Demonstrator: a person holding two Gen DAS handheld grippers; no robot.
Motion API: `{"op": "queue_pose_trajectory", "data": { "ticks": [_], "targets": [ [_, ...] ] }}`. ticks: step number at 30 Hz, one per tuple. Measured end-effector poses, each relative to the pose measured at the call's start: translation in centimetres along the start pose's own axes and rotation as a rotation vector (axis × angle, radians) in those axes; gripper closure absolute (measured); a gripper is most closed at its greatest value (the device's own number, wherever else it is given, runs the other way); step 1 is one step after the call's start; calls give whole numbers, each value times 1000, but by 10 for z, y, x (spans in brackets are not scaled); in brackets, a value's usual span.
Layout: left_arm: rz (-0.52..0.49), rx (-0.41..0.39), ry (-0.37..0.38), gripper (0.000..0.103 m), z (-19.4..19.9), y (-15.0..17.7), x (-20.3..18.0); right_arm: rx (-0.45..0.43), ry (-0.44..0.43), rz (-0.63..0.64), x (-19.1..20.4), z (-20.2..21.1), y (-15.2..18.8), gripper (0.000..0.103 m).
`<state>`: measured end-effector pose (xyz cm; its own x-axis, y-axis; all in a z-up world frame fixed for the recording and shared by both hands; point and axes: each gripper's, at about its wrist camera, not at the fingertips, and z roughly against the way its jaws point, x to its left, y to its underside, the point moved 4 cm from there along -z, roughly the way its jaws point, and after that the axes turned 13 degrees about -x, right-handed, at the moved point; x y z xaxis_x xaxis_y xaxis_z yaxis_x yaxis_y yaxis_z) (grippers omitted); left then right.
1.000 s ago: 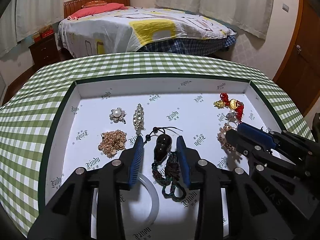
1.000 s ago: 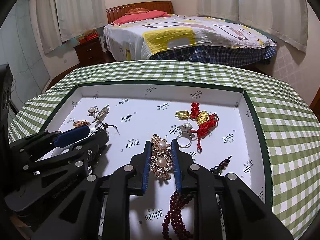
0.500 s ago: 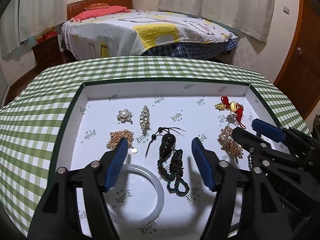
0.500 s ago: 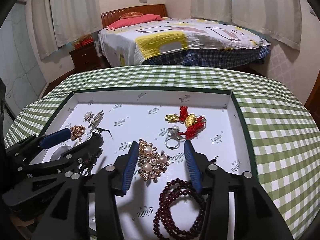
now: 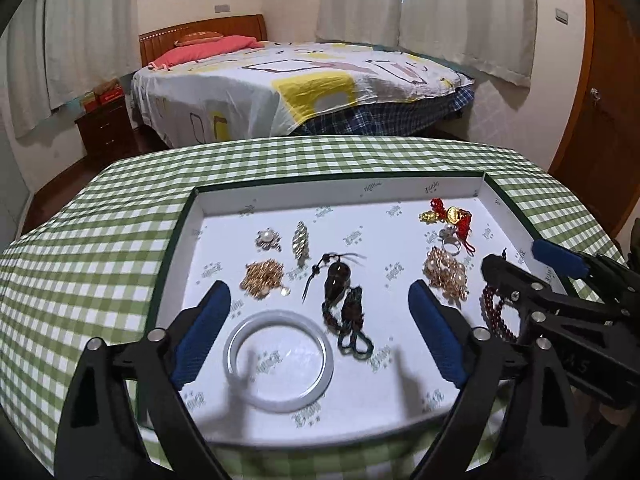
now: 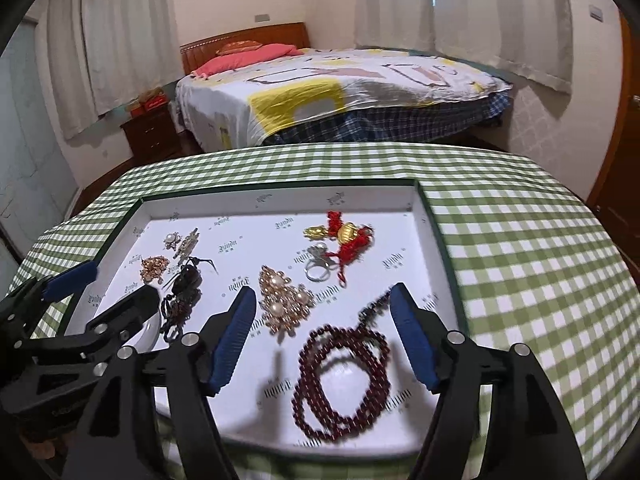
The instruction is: Organize jewelry
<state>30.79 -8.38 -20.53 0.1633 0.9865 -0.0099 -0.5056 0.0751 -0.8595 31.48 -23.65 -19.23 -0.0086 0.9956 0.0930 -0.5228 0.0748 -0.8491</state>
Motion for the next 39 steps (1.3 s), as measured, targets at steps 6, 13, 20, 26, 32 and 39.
{"op": "queue_pose_trajectory", "data": {
  "ticks": [6, 13, 20, 26, 32, 39],
  "targets": [
    [-8, 0, -28, 11, 24, 8, 2, -39, 41, 20, 4, 25, -2, 26],
    [-8, -24, -20, 8, 62, 15, 3, -13, 83, -5, -3, 57, 20, 22],
    [4, -54, -14, 8, 106, 13, 3, 0, 78, -11, -1, 98, 33, 22],
    [-12, -124, -39, 6, 152, -8, 3, -80, 55, 6, 10, 142, 8, 22],
    [-5, -184, -52, 5, 196, -26, 5, -172, 41, 23, 18, 188, -22, 22],
    [3, -242, -70, 5, 243, -40, 12, -231, 20, 41, 22, 232, -37, 21]
  ]
}}
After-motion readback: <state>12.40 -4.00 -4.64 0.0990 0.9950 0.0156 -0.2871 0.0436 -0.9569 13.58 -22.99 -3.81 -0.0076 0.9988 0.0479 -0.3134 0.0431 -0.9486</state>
